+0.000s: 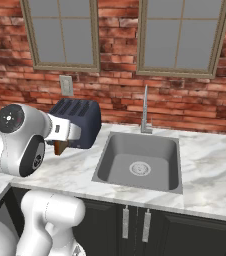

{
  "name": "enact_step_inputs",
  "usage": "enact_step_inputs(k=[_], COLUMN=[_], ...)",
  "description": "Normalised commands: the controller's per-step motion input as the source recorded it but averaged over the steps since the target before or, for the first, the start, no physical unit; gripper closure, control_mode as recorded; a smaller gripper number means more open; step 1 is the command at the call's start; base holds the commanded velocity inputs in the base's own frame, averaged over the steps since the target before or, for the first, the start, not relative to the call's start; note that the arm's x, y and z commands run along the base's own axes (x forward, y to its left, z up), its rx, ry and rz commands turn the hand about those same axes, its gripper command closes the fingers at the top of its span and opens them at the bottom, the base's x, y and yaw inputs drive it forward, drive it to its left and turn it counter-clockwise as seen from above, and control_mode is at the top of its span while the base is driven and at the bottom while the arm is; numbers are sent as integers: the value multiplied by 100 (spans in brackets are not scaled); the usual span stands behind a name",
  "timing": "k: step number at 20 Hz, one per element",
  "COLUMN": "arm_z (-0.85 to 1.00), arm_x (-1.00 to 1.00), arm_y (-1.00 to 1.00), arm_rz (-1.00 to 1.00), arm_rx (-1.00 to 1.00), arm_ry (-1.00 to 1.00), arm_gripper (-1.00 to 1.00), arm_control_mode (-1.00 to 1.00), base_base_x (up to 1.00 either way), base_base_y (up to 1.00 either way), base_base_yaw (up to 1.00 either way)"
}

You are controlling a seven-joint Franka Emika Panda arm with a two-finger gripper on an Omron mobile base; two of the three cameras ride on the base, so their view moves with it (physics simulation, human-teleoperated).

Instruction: Start the toaster. Once the lever pops up, take the bread to the plate on the dining counter.

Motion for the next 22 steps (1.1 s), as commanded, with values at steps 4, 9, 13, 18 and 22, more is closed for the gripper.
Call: enact_step_inputs(k=[4,9,13,18,22], arm_z=[0,0,0,0,0], arm_x=[0,0,0,0,0], arm_y=[0,0,0,0,0], arm_rz=[0,0,0,0,0], arm_rx=[0,0,0,0,0], arm_ry=[0,0,0,0,0], arm_gripper=[100,100,100,100,100], arm_control_mode=[100,100,100,100,100], base_base_x=[-31,-93,-88,-19,0], base_base_y=[-1,-20,-27,-23,-25], base_base_yaw=[-5,-26,-52,-76,-86])
